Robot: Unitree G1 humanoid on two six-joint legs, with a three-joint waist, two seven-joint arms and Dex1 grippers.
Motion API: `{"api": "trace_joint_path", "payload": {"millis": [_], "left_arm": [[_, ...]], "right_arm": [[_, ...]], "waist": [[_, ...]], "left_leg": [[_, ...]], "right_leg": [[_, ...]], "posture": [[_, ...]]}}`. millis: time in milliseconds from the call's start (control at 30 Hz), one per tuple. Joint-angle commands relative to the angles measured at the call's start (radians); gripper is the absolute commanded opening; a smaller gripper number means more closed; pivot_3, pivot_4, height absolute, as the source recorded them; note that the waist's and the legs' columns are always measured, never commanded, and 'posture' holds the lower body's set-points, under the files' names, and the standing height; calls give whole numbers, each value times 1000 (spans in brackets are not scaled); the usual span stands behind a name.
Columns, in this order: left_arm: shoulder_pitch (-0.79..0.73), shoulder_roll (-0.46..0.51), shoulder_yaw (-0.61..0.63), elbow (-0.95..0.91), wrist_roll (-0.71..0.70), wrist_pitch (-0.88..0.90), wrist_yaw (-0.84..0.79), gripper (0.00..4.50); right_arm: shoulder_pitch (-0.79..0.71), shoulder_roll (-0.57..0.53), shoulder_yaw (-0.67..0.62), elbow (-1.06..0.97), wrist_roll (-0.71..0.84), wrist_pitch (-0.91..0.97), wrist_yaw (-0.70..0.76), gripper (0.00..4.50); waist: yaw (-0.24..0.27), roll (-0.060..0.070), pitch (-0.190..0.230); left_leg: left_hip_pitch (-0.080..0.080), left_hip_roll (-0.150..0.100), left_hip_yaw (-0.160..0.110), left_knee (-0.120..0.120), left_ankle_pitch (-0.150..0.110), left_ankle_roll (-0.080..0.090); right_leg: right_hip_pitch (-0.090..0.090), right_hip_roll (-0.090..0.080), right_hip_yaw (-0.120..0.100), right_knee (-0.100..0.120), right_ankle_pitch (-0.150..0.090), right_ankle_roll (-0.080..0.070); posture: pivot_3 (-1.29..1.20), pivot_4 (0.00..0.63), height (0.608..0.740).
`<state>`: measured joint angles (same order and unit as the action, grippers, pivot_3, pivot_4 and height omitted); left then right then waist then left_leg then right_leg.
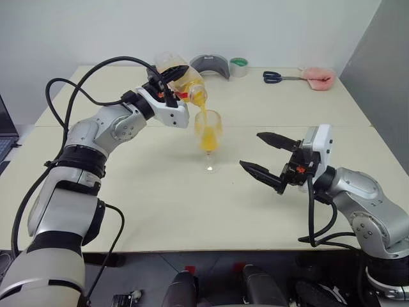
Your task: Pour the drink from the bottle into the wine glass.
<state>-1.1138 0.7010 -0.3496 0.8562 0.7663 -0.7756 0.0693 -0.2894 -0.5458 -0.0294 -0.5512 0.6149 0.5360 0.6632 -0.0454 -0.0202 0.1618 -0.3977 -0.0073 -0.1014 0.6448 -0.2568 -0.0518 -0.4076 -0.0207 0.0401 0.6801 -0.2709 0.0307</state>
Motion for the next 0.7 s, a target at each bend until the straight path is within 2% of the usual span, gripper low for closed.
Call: {"api": "trace_joint_path", "payload": {"millis": [33,700], "left_arm": [[-48,10,4,-5,1,-4,31,1839],[-64,3,-14,20,12,-8,60,1839]], "right_arm": [[5,1,-20,-47,12,-2,-19,4500],[31,-1,-7,-74,23,8,-33,4500]], "waist": [[0,0,0],[0,0,0]], "left_leg": [[0,0,0,0,0,0],[0,0,0,0,0,0]], "right_leg": [[0,0,0,0,0,0],[0,0,0,0,0,0]], "posture": [[0,150,740],[0,150,740]]}}
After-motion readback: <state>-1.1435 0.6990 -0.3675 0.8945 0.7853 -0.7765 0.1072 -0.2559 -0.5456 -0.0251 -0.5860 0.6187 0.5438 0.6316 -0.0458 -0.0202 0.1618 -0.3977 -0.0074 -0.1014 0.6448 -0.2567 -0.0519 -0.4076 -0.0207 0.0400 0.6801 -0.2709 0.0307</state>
